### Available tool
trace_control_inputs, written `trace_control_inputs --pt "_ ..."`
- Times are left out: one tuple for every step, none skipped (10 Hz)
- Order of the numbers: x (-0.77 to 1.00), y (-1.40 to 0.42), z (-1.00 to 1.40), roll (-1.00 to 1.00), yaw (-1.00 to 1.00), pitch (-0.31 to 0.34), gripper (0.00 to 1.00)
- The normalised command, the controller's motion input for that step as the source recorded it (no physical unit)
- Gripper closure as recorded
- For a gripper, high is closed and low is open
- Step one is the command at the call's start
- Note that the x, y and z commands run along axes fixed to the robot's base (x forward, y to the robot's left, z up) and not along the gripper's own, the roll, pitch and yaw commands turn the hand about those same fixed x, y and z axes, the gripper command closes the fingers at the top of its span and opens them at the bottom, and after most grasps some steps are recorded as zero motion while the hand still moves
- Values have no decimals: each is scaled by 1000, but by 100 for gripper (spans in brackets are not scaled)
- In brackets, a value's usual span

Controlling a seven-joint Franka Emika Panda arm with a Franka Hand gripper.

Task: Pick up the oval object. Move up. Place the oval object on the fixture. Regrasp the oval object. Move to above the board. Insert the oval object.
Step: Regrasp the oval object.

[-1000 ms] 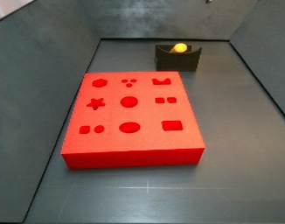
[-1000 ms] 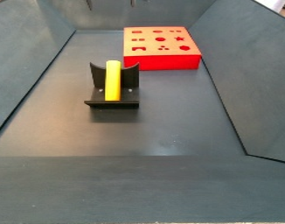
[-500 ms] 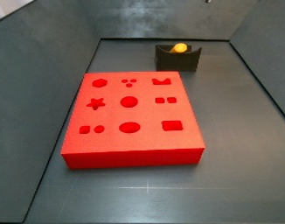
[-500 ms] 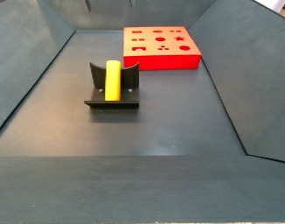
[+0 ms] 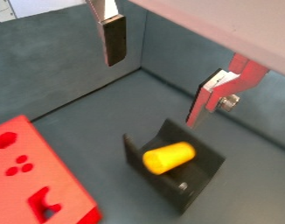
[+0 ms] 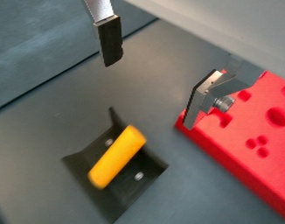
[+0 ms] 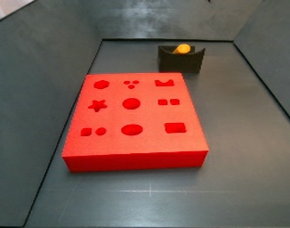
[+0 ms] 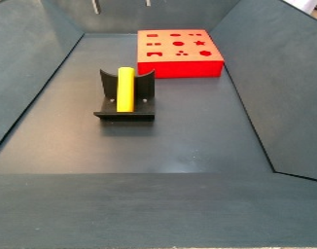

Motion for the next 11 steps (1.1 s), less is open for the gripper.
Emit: trace_control_inputs --pt "-24 -14 6 1000 37 -35 0" --pt "-18 -14 9 1000 37 -31 0" --pt "-8 -19 9 1000 37 -27 0" --pt "8 -21 0 1000 37 -22 0" --pt "28 -20 -5 1000 38 -9 0" --pt "42 -24 -8 1000 38 5 0" --pt "46 -25 -4 1000 40 16 0" --pt "63 -29 -9 1000 47 42 0" --pt "79 -32 -13 1000 60 81 0" --pt "90 -37 -13 884 70 106 0" --pt "92 -39 -12 686 82 118 0"
